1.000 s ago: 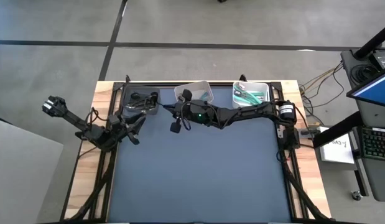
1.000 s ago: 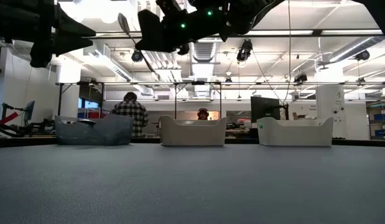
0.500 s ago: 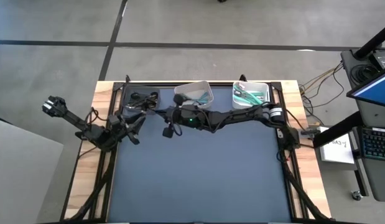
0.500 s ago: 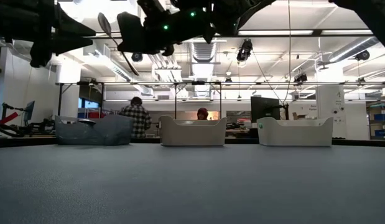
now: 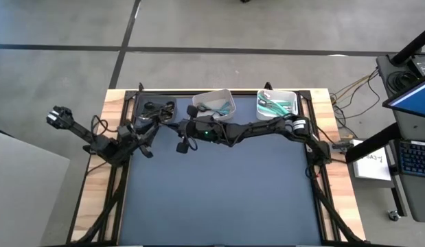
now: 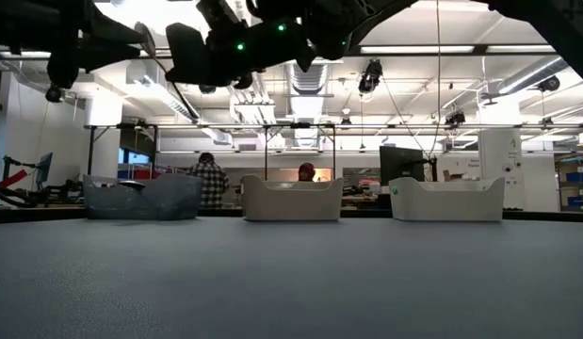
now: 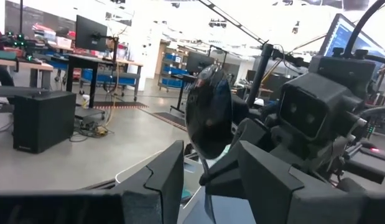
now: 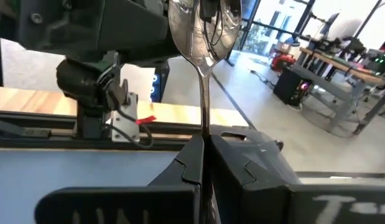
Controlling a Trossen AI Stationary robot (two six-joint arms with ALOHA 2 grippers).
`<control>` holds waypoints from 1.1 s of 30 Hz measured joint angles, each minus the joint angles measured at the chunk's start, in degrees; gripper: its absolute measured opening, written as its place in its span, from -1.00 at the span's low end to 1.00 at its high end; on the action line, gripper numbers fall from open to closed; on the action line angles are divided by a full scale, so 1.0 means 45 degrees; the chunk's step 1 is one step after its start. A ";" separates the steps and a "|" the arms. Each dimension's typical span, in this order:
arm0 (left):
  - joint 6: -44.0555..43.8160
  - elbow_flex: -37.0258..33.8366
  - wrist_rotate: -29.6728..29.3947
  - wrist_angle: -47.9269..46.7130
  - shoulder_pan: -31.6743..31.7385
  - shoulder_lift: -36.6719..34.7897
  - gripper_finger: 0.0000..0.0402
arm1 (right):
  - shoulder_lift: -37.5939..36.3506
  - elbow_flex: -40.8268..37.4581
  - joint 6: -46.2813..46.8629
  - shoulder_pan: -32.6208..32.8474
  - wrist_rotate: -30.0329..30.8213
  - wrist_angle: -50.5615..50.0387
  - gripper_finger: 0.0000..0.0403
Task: Sort silverware by color (type)
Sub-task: Put the black spoon into the black bin
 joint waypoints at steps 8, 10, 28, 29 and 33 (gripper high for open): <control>0.1175 0.0754 0.0007 -0.0030 0.0029 0.0321 -0.34 | 0.0406 0.0679 -0.0102 -0.0002 -0.0331 -0.0641 -0.96; 0.1461 0.0942 -0.0397 -0.0197 0.0024 0.0392 -0.35 | 0.0406 0.0696 -0.0264 0.0000 -0.0326 -0.0616 -0.96; 0.0638 0.0992 -0.1402 -0.0381 0.0029 -0.0169 -0.99 | 0.0132 0.0703 0.0023 0.0089 -0.0331 -0.1320 -0.87; 0.0639 0.0992 -0.1394 -0.0368 0.0029 -0.0174 -0.99 | 0.0038 0.0703 0.0130 0.0054 -0.0331 -0.1628 -0.83; 0.0742 0.0977 -0.1413 -0.0386 0.0032 -0.0227 -0.99 | -0.0372 0.0703 0.0383 -0.0187 -0.0413 -0.2360 -0.64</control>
